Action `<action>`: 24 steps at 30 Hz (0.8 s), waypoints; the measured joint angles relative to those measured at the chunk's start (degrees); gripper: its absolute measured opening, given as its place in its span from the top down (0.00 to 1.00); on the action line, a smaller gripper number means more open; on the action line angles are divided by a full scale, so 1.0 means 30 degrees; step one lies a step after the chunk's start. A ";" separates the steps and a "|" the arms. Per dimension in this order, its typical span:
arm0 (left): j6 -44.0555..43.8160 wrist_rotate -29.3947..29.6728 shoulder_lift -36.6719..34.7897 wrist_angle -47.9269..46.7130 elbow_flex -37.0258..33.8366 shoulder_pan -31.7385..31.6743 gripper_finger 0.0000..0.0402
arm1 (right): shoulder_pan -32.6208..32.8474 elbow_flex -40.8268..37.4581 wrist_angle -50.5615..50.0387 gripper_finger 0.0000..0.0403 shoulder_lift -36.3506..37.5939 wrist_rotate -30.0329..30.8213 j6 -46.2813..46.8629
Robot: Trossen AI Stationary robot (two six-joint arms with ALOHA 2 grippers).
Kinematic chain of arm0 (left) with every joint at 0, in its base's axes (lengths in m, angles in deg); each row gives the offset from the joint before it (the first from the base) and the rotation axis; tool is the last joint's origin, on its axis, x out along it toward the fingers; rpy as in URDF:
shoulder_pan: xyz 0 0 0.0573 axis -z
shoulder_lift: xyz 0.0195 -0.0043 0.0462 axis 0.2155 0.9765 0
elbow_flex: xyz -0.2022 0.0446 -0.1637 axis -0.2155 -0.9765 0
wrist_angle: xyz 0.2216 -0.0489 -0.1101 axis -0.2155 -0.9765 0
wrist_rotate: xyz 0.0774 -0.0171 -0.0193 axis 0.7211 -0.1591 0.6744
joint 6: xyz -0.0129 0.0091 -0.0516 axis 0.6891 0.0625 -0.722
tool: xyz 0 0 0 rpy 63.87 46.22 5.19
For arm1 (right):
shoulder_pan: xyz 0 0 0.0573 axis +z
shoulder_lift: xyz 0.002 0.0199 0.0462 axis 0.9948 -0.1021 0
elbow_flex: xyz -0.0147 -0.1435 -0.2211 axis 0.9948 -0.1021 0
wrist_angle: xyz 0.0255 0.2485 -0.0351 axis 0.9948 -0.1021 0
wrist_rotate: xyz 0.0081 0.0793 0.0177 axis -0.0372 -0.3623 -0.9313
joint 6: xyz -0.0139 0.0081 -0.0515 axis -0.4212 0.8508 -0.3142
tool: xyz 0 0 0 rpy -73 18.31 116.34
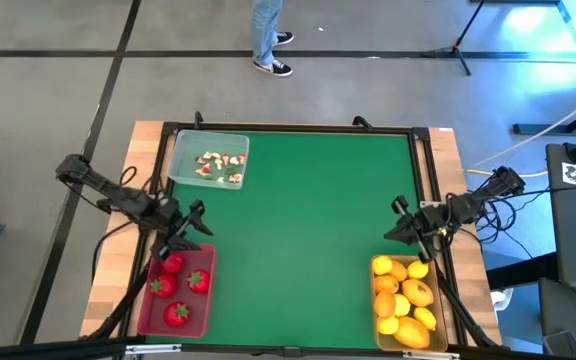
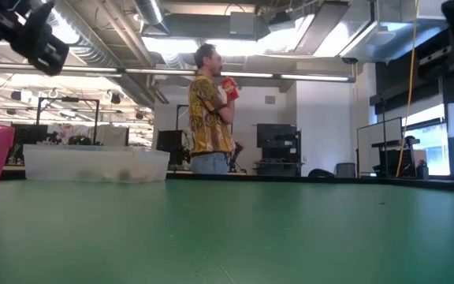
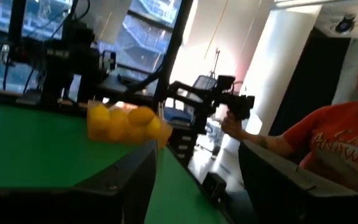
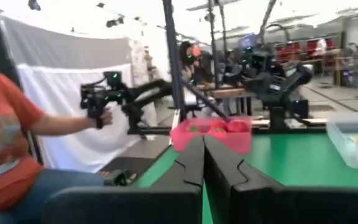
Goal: Sort produce into baskets
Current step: Return to Home Position
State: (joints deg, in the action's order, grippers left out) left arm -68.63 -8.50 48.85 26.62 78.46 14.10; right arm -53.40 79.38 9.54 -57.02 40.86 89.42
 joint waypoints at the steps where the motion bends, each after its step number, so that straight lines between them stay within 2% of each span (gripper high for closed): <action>1: -0.0096 0.0000 0.0000 -0.0390 0.0000 -0.0001 0.45 | 0.0000 -0.0007 0.0030 0.99 0.0000 -0.0258 -0.0204; 7: -0.0119 -0.0007 0.0000 -0.2907 0.0000 0.0000 0.45 | 0.0000 -0.0029 -0.2162 0.99 0.0000 0.0134 -0.0331; 13: -0.0119 -0.0025 0.0017 -0.5972 0.0000 -0.0006 0.45 | 0.0000 -0.0051 -0.2268 0.99 -0.0021 0.0250 -0.0411; 24: -0.0119 -0.0124 0.0117 -0.5935 0.0020 -0.0002 0.45 | 0.0000 -0.0073 -0.2287 0.99 -0.0029 0.0468 -0.0843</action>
